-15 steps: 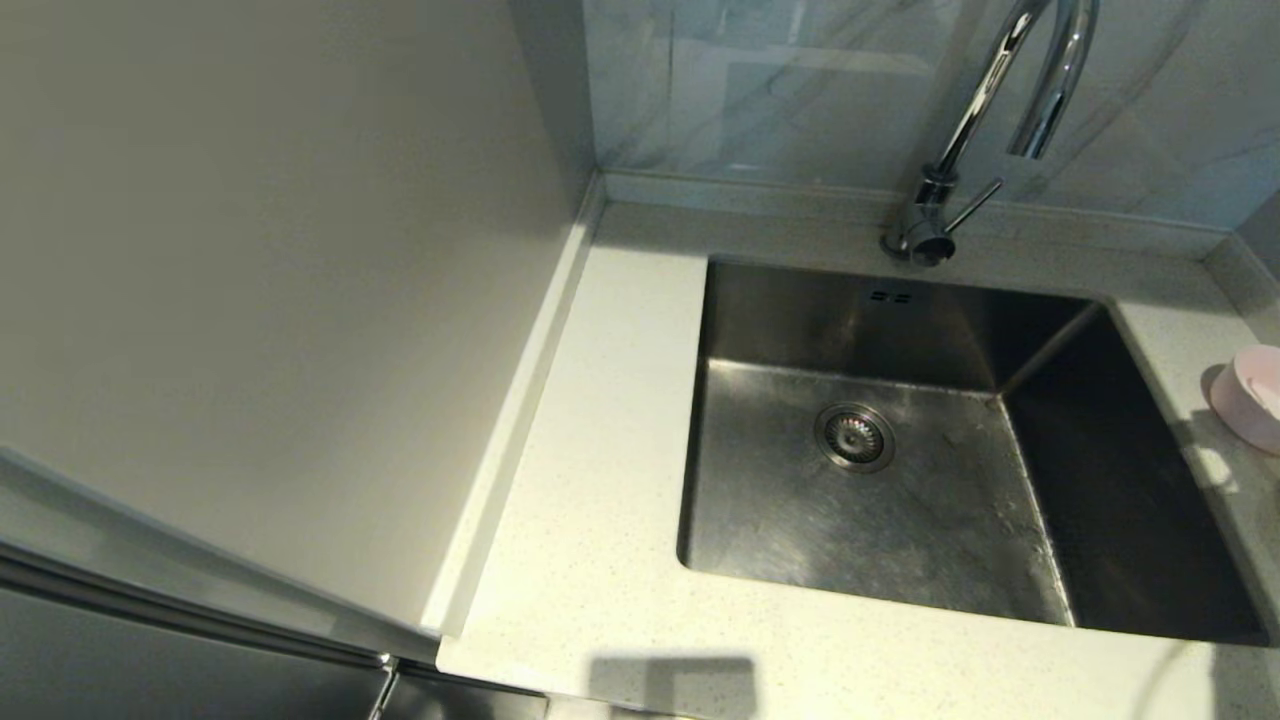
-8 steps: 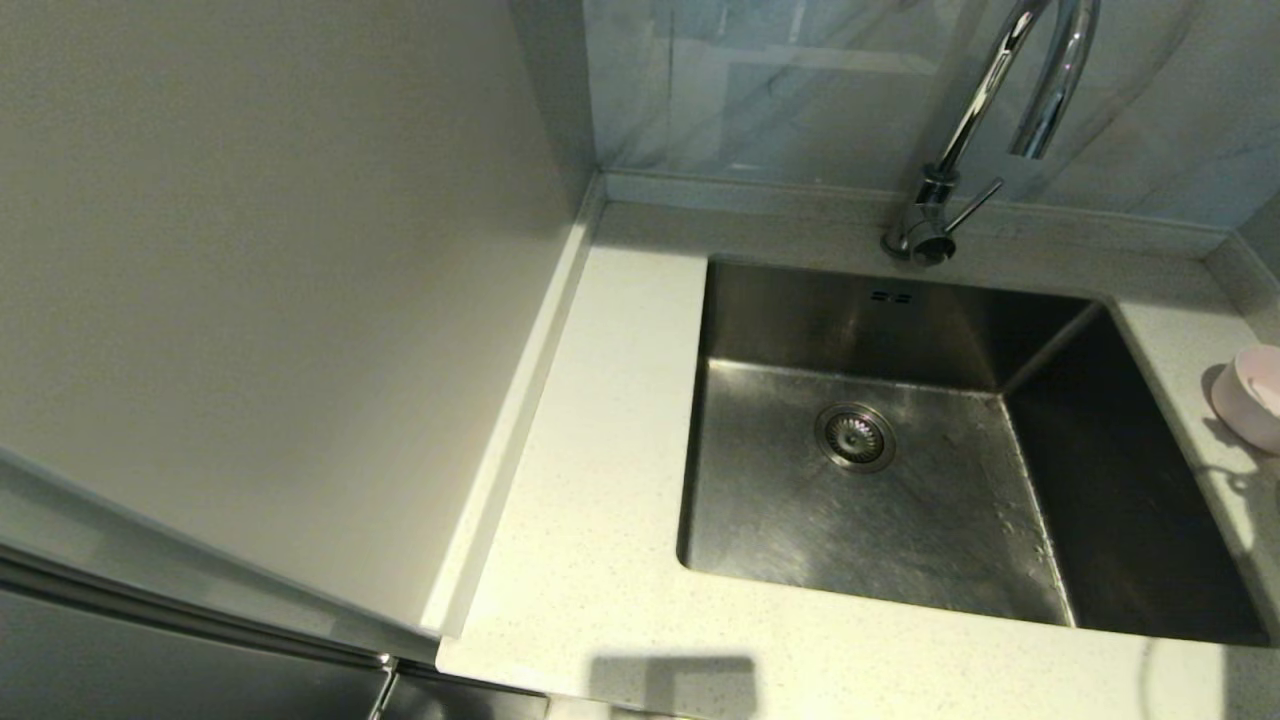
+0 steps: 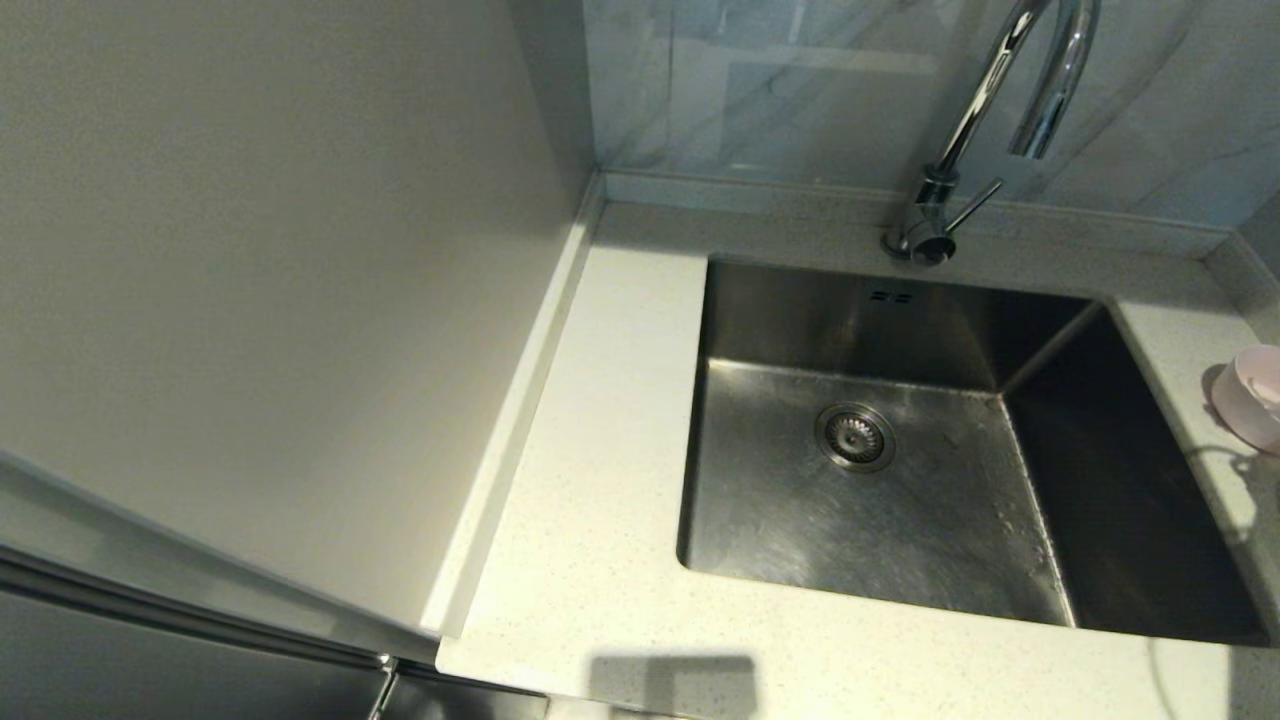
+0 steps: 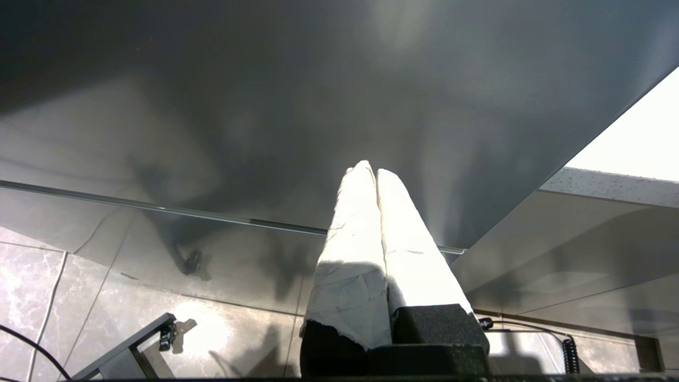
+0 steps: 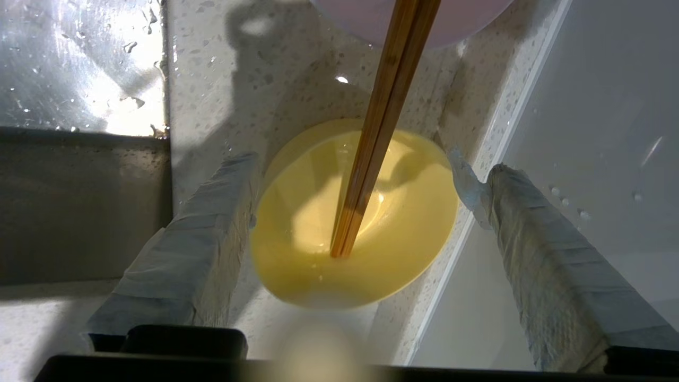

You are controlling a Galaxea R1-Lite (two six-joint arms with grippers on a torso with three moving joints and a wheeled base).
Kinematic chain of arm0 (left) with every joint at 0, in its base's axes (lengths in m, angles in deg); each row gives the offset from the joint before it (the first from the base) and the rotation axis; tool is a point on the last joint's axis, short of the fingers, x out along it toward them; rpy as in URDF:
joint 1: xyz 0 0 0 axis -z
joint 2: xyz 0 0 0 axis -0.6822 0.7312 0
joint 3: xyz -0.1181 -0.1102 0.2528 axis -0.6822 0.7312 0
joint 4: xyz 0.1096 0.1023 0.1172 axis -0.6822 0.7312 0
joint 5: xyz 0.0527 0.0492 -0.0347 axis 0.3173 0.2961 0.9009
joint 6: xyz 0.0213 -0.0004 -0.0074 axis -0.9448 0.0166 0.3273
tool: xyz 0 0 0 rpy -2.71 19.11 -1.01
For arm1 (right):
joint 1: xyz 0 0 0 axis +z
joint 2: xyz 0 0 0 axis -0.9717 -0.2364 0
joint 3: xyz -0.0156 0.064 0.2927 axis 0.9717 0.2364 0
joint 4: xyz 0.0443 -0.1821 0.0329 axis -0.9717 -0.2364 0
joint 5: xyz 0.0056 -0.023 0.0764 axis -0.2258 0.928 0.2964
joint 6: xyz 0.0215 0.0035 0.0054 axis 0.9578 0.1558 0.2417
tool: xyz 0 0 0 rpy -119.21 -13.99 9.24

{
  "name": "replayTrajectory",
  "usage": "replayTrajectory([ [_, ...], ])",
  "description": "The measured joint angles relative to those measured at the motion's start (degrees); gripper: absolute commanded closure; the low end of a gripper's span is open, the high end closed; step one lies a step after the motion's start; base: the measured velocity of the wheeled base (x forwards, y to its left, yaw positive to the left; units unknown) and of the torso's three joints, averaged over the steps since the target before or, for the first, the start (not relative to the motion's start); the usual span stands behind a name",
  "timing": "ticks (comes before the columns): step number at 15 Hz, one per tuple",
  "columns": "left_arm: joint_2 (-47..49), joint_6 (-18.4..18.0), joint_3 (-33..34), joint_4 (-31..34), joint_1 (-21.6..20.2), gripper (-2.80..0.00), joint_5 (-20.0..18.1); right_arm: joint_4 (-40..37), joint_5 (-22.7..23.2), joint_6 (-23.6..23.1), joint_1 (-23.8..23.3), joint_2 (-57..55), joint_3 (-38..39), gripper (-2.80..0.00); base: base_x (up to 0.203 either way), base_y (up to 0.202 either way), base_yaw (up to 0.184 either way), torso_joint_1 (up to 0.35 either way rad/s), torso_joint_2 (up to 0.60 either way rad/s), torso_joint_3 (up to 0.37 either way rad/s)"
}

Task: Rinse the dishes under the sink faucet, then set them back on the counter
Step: Put the chopsticks into the sink

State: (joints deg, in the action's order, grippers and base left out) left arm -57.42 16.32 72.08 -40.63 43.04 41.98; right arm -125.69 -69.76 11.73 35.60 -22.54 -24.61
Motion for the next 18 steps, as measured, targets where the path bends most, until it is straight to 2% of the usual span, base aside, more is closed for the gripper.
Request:
replayTrajectory([
  [8,0.00,-0.02,0.00,0.00,-0.02,0.00,0.00,-0.05,-0.10,-0.17,0.37,-4.57,-3.01,-2.80,0.000,0.000,0.000,0.000,0.00,0.000],
  [9,0.00,-0.01,0.00,0.00,-0.02,0.00,0.00,-0.02,-0.10,-0.19,0.44,-4.98,-3.14,0.00,0.000,0.000,0.000,0.000,0.00,0.000],
  [18,0.00,0.00,0.00,0.00,-0.02,0.00,0.00,0.05,-0.02,-0.21,0.90,-6.30,-4.06,0.00,0.000,0.000,0.000,0.000,0.00,0.000],
])
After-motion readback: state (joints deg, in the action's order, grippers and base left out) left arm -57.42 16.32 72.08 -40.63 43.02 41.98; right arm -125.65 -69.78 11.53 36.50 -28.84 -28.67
